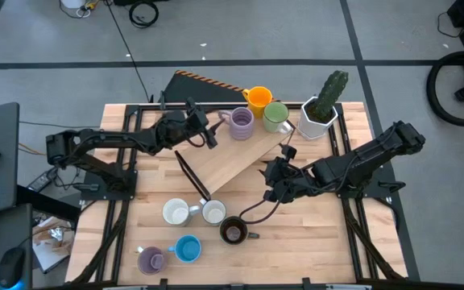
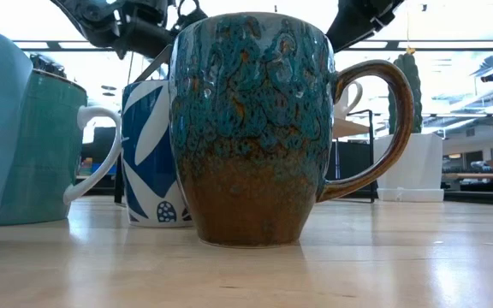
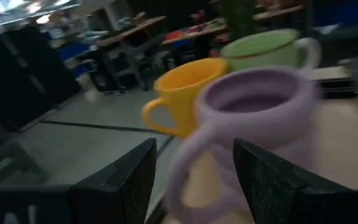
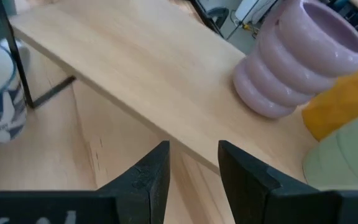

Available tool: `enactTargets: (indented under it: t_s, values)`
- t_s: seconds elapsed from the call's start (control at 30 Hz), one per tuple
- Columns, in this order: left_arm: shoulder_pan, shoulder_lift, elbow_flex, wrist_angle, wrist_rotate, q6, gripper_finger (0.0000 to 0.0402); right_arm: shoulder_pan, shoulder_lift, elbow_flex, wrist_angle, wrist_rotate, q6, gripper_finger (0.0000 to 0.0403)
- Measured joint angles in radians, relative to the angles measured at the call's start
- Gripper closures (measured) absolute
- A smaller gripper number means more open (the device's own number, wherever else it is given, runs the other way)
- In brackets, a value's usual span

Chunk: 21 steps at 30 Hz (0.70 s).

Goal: Place coffee mugs
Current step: Put the right purple mug on the shelf

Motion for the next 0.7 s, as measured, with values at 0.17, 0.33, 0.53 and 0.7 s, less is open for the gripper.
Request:
enactTargets:
  t_s: [0.17, 0.33, 0.53, 0.7]
  values:
    - [-0.029, -0.036, 0.001, -0.093, 0.058, -0.056, 0.0183, 0.002, -0.042, 0.0, -0.051, -0.008, 0.014, 0.0261]
    - [-0.065, -0.049, 0.001, -0.12, 0.089, -0.072, 0.0183, -0.047, -0.118, 0.0, -0.057, -0.084, -0.019, 0.0261]
    - [-0.088, -0.049, 0.001, -0.128, 0.185, -0.141, 0.0183, -0.13, -0.154, 0.038, -0.084, -0.146, -0.093, 0.0262]
    - [-0.067, -0.049, 0.0, -0.149, 0.238, -0.21, 0.0183, -0.158, -0.141, 0.074, -0.065, -0.162, -0.161, 0.0268]
